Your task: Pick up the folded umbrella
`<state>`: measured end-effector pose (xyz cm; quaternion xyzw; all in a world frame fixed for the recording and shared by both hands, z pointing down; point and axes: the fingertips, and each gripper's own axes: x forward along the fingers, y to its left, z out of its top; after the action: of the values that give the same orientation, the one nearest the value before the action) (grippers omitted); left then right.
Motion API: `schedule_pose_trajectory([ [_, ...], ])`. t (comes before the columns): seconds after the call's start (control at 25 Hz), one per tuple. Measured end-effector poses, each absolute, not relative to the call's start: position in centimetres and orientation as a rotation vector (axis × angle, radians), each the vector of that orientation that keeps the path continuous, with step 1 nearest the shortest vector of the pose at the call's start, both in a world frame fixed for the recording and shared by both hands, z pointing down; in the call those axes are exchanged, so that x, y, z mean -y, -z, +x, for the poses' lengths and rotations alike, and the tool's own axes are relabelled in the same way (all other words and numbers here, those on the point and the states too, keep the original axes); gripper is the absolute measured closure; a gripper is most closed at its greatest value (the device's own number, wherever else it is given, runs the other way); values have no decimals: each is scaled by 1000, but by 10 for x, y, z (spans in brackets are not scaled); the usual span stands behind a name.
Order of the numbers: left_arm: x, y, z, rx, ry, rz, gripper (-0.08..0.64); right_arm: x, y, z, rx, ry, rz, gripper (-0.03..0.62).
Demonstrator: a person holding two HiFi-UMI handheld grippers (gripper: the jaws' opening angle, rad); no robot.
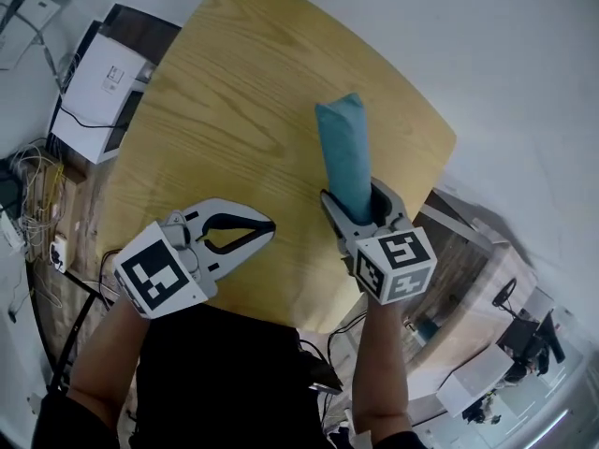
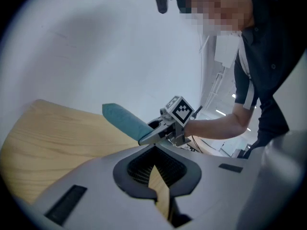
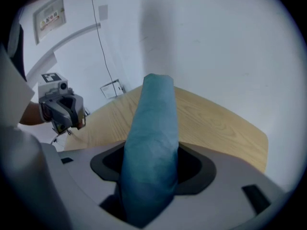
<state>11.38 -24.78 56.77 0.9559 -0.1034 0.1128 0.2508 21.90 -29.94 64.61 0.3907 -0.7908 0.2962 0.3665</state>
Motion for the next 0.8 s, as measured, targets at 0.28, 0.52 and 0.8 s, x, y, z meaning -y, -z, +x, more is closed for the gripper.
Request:
schedule_pose_trajectory([
  [0.28,256,-511,88,268,-207,2634,549,305,-528,163,2477,-972,1047,299],
  [0.52,253,-448,57,219,-160,2754,549,299,-423,123,2799,-967,1101,299],
  [0.8,240,-376,21,146,-32,2780,549,264,-329,96,3004,-744,1170,299],
])
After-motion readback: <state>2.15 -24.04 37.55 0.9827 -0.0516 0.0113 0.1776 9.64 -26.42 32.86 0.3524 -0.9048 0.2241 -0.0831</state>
